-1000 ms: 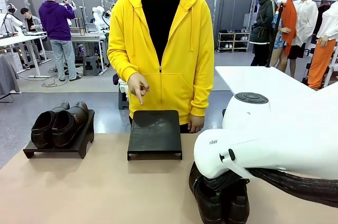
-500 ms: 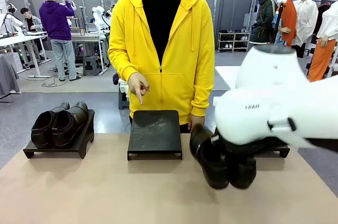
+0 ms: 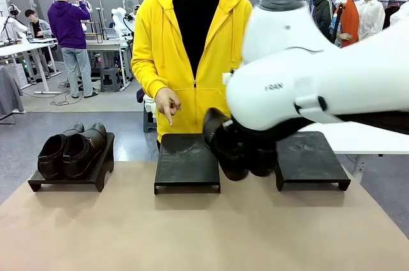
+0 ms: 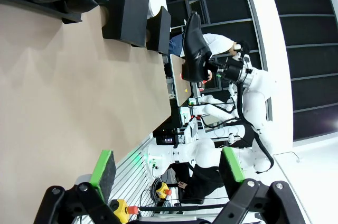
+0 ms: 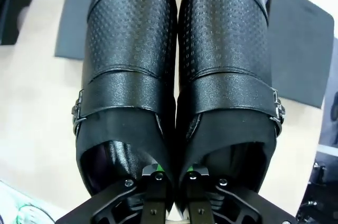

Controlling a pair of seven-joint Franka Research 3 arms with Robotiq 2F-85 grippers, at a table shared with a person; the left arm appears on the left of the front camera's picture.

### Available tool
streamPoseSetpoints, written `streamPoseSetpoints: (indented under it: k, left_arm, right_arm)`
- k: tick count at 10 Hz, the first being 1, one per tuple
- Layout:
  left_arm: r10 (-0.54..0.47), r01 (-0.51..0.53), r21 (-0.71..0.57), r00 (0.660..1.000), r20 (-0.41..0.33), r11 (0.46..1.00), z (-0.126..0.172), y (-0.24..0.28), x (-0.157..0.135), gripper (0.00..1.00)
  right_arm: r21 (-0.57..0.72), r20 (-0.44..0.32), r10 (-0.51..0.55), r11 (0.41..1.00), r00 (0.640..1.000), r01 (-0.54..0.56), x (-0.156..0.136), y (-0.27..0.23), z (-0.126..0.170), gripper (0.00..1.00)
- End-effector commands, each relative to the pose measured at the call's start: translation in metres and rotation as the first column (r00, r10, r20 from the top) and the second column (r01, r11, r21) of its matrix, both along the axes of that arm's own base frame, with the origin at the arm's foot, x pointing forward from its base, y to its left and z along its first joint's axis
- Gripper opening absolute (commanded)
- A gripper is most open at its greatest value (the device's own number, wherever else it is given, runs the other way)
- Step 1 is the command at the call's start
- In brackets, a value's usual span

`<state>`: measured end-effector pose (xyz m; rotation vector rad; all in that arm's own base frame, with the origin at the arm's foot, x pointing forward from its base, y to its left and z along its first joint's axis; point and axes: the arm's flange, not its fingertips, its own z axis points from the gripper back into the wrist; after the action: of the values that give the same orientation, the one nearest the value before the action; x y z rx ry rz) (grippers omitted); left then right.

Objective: Place the shoes on the stand as instructed by the person.
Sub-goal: Pick up another pair of Shoes and place it on the Shoes Stand indicated by the person.

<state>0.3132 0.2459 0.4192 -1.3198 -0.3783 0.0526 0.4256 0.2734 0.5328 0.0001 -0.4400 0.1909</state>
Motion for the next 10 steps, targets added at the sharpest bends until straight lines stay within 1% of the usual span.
streamPoseSetpoints:
  k: [1, 3, 5, 6, 7, 9, 10]
  left_arm:
    - [-0.003, 0.003, 0.011, 1.0, 0.011, 1.0, 0.001, -0.002, -0.003, 1.0]
    - [-0.003, 0.003, 0.011, 1.0, 0.011, 1.0, 0.001, -0.002, -0.003, 1.0]
    - [-0.003, 0.003, 0.011, 1.0, 0.011, 1.0, 0.001, -0.002, -0.003, 1.0]
    - [-0.003, 0.003, 0.011, 1.0, 0.011, 1.0, 0.001, -0.002, -0.003, 1.0]
    - [-0.003, 0.003, 0.011, 1.0, 0.011, 1.0, 0.001, -0.002, -0.003, 1.0]
    - [-0.003, 0.003, 0.011, 1.0, 0.011, 1.0, 0.001, -0.002, -0.003, 1.0]
    - [-0.003, 0.003, 0.011, 1.0, 0.011, 1.0, 0.001, -0.002, -0.003, 1.0]
  right_arm:
    - [0.025, 0.021, -0.086, 0.996, 0.996, 0.085, 0.039, 0.048, 0.004, 0.07]
    - [0.062, 0.016, -0.129, 0.99, 0.991, 0.128, 0.058, 0.082, -0.004, 0.07]
    - [0.122, 0.044, -0.201, 0.973, 0.979, 0.194, 0.079, 0.105, -0.017, 0.07]
    - [0.135, 0.046, -0.212, 0.97, 0.976, 0.204, 0.088, 0.114, -0.026, 0.07]
    - [0.121, 0.037, -0.21, 0.971, 0.977, 0.204, 0.097, 0.123, -0.038, 0.07]
    - [0.14, 0.068, -0.207, 0.97, 0.976, 0.196, 0.117, 0.137, -0.061, 0.07]
    - [0.149, 0.069, -0.204, 0.97, 0.976, 0.192, 0.127, 0.142, -0.072, 0.07]
